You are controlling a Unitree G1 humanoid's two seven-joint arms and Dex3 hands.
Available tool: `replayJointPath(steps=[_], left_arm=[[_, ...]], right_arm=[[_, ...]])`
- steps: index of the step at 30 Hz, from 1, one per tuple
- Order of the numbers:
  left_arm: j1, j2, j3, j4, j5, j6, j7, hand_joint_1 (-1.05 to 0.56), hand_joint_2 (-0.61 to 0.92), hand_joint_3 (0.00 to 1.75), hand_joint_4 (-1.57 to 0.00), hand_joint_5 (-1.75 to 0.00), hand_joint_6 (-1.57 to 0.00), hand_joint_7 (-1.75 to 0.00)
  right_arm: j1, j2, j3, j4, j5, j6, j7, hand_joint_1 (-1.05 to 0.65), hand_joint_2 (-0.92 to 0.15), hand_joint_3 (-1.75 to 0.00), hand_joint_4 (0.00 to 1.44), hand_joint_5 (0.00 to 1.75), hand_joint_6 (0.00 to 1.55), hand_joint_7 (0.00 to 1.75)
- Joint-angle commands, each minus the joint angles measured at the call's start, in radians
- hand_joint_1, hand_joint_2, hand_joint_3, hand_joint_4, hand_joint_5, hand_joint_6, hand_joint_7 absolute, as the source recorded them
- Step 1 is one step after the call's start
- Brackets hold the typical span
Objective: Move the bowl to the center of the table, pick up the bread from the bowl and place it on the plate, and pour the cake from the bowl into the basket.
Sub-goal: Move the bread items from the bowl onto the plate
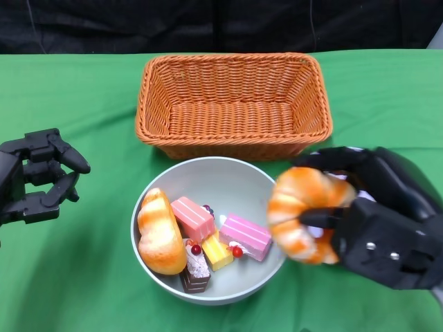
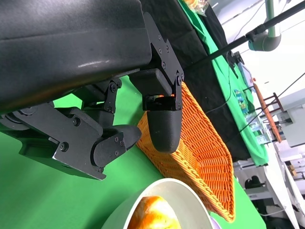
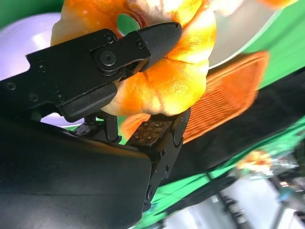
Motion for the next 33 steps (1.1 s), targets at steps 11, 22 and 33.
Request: replayJointPath(steps=[11,22,33], left_arm=[[-0.021,0.032,0.010,0.026,-0.004,0.003,-0.005,-0.03,0.66,0.85,-0.70,-1.57,-0.74,-1.24],[-0.023,0.036,0.005,0.031,0.005,-0.012,0.001,-0.02,0.66,0.88,-0.71,-1.59,-0.74,-1.25],[-0.016,0.028,0.008,0.023,-0.003,-0.005,-0.002,0.00,0.66,0.89,-0.71,-1.57,-0.73,-1.26]], right_arm=[[0.030,-0.046,-0.138,0.187,0.066,-0.035,-0.108,-0.23,-0.92,-0.06,0.89,0.95,1.15,0.06],[-0.070,-0.006,-0.119,0.374,0.118,-0.036,-0.169,-0.22,-0.92,-0.08,0.87,0.94,1.14,0.06],[-0.204,-0.018,-0.035,0.585,0.063,-0.047,-0.227,-0.31,-0.92,-0.09,0.80,0.84,1.08,0.03]])
